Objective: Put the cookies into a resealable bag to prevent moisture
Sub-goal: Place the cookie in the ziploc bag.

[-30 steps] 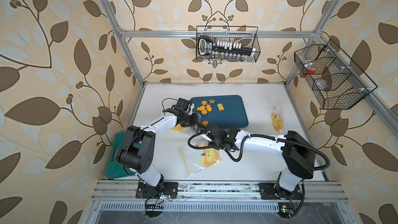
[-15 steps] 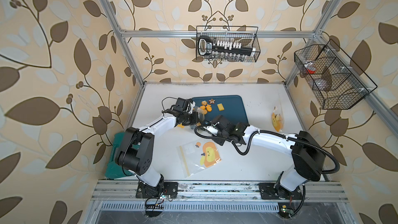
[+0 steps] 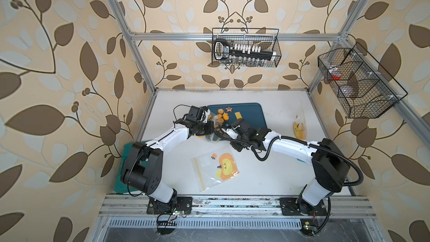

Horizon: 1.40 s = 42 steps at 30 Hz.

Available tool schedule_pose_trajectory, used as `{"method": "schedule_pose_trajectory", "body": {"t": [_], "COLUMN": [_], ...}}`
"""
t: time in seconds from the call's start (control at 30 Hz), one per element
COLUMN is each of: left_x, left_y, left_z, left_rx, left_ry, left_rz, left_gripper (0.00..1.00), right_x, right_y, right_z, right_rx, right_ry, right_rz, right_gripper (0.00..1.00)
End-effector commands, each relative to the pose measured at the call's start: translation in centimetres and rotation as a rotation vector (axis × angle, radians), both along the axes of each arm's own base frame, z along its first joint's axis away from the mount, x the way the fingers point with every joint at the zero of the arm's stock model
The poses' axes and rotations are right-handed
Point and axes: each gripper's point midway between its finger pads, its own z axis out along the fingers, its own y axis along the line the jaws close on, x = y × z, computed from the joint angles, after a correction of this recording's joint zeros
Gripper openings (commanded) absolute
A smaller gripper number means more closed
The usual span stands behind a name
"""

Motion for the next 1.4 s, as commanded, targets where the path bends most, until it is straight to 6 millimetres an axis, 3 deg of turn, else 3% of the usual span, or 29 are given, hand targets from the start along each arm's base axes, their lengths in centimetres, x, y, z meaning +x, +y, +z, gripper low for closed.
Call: {"method": "schedule_pose_trajectory", "body": {"t": [0.0,0.03,0.1,0.23,0.3,0.47,0.57,0.73,0.8,1.1,1.37], "left_x": [-0.2,-0.2,-0.3,-0.4,-0.4,-0.5,-0.4,-0.2,-0.2,0.0,0.5], "left_y": [1.6,2.0,2.0,0.8,0.5,0.3,0.5,1.2,1.2,2.4,3.4], "left_z": [1.1,2.2,2.4,2.3,1.3,1.1,1.0,0.6,0.6,-0.4,-1.3], "left_rx": [0.061,0.063,0.064,0.023,0.021,0.020,0.033,0.066,0.066,0.130,0.177], "left_ry": [-0.035,-0.064,-0.066,-0.050,-0.018,-0.011,-0.007,0.006,0.007,0.048,0.079], "left_rz": [0.076,0.091,0.088,0.036,0.020,0.014,0.023,0.052,0.052,0.110,0.162], "left_gripper": [0.00,0.00,0.00,0.00,0.00,0.00,0.00,0.00,0.00,0.00,0.00], "right_x": [1.1,1.0,0.5,-0.6,-1.1,-0.2,0.6,0.7,0.6,-1.2,-4.8], "right_y": [-1.2,-1.1,-0.2,2.6,3.8,4.9,4.8,4.7,4.7,4.3,1.7], "right_z": [-0.2,0.0,0.9,3.3,4.2,4.0,3.6,4.1,4.2,5.4,6.8], "right_rx": [-0.055,-0.047,-0.010,0.080,0.109,0.097,0.064,0.071,0.077,0.086,0.070], "right_ry": [-0.007,-0.003,-0.001,-0.024,-0.027,-0.024,-0.026,-0.031,-0.031,-0.051,-0.108], "right_rz": [-0.075,-0.071,-0.040,0.067,0.113,0.114,0.085,0.073,0.071,0.071,0.016], "right_gripper": [0.03,0.03,0.03,0.05,0.06,0.09,0.19,0.49,0.55,0.50,0.47]}}
